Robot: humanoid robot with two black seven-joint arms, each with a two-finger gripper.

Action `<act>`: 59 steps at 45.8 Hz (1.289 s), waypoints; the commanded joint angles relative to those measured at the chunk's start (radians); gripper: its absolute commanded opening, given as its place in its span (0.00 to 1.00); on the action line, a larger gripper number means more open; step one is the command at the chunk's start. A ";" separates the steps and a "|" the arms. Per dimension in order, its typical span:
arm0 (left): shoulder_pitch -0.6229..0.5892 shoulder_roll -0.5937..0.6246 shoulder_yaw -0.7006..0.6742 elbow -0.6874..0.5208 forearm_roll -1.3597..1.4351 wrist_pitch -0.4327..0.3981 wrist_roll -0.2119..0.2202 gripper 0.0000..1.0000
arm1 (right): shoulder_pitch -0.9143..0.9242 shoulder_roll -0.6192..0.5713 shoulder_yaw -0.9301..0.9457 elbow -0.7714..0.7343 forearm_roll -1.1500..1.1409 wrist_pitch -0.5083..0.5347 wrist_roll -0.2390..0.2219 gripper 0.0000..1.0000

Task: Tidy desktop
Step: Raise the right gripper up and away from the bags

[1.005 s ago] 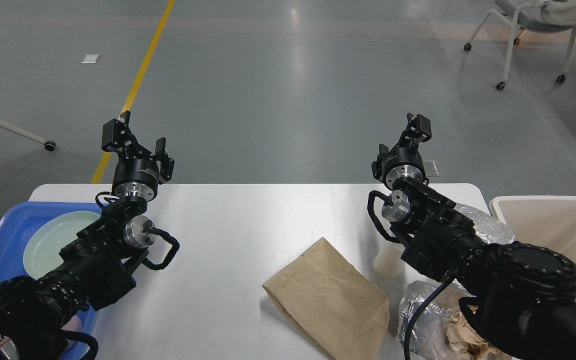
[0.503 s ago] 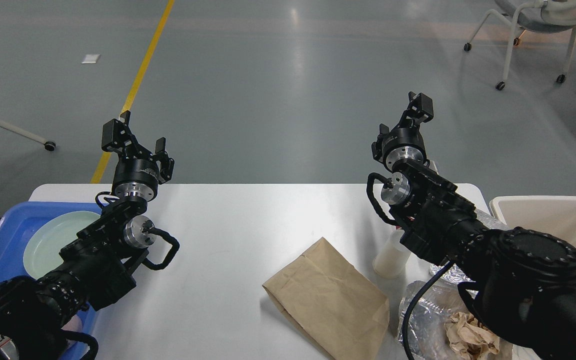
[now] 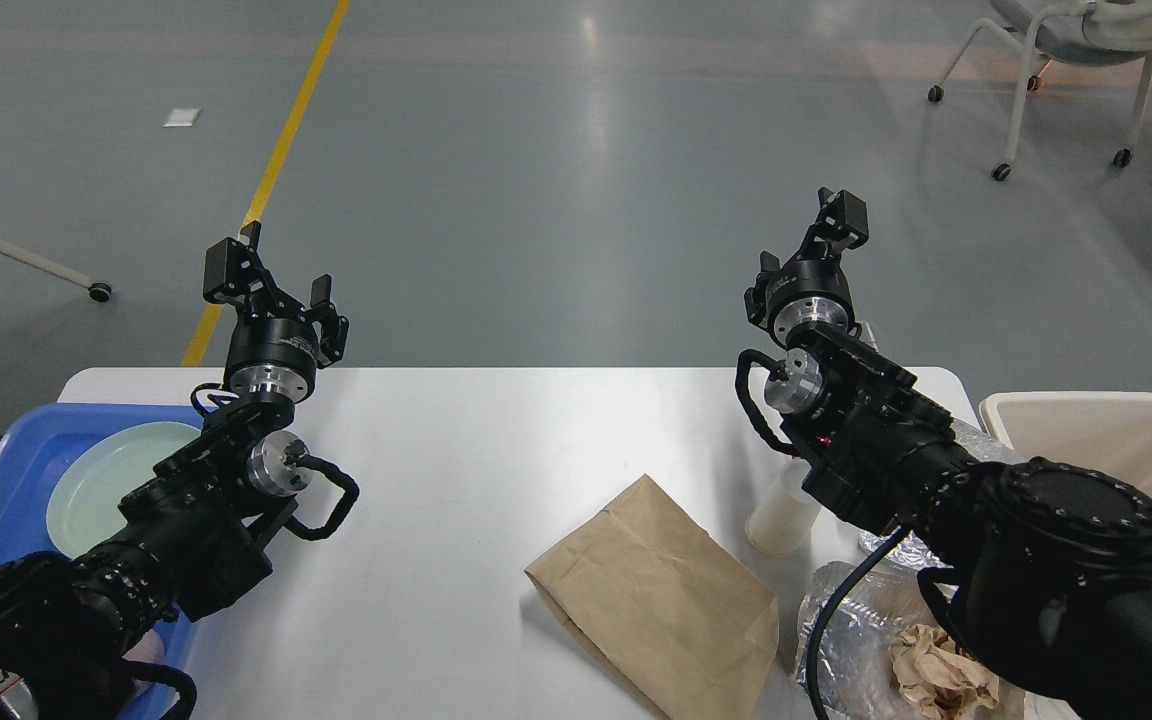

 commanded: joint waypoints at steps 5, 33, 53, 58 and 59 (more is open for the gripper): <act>0.000 0.000 0.000 -0.001 0.000 0.000 0.000 1.00 | 0.000 -0.013 0.000 0.000 0.000 0.005 0.000 1.00; 0.000 0.000 0.000 -0.001 0.000 0.000 0.000 1.00 | 0.048 -0.014 0.000 0.000 0.002 -0.002 -0.135 1.00; 0.000 0.000 0.000 -0.001 0.000 0.000 0.000 1.00 | 0.097 -0.076 -0.012 0.018 -0.001 0.022 -0.402 1.00; 0.000 0.000 0.000 0.001 0.000 0.000 0.000 1.00 | 0.100 -0.097 -0.012 0.014 -0.003 0.077 -0.397 1.00; 0.000 0.000 0.000 0.001 0.000 0.000 0.000 1.00 | 0.100 -0.100 -0.011 0.014 -0.003 0.080 -0.397 1.00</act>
